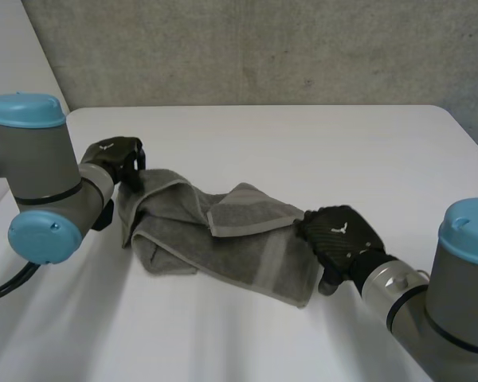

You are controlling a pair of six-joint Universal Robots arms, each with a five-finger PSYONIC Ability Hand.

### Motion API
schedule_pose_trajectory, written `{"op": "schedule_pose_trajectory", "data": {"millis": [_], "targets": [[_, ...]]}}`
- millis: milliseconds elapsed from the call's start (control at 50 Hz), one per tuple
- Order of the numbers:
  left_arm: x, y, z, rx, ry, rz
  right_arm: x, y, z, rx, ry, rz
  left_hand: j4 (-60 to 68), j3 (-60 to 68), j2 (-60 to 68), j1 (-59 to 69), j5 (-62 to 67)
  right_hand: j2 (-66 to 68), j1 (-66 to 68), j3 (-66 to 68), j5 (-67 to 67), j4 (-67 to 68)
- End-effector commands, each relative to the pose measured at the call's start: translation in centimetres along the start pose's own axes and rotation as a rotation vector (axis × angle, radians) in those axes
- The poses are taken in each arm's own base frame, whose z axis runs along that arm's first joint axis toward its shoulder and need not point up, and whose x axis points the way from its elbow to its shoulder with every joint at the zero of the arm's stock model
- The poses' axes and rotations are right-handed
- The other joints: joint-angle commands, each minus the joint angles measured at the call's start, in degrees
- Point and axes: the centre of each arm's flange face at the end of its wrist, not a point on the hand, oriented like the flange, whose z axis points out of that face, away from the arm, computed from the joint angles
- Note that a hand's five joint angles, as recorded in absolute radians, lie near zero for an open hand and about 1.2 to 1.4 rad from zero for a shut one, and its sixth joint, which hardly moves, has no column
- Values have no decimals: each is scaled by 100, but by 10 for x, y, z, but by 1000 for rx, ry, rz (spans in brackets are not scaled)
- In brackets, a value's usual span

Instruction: Fold the towel.

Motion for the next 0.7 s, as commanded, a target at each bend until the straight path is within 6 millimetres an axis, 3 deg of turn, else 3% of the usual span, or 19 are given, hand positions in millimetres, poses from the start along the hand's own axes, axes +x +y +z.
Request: {"op": "schedule_pose_trajectory", "data": {"millis": [20,60,220,480,700], "targets": [[0,2,-10,-16,5,2,-10,19,14,-46,-51,2,-680,-855,-305,-131,-1444,-13,7,18,153,84],[-2,3,-9,-19,-2,-1,-15,28,20,-69,-66,4,-680,-855,-305,-131,-1444,205,225,236,370,302],[-6,10,-9,-36,-10,-8,-27,30,23,-27,-89,-15,-680,-855,-305,-131,-1444,440,460,471,606,537],[-5,15,-7,-31,-9,-32,-27,34,32,1,-80,-20,-680,-855,-305,-131,-1444,1449,1469,1480,1614,1546],[-4,16,-7,-32,-6,-31,-29,38,36,-10,-86,-24,-680,-855,-305,-131,-1444,1031,1051,1062,1197,1128]]}}
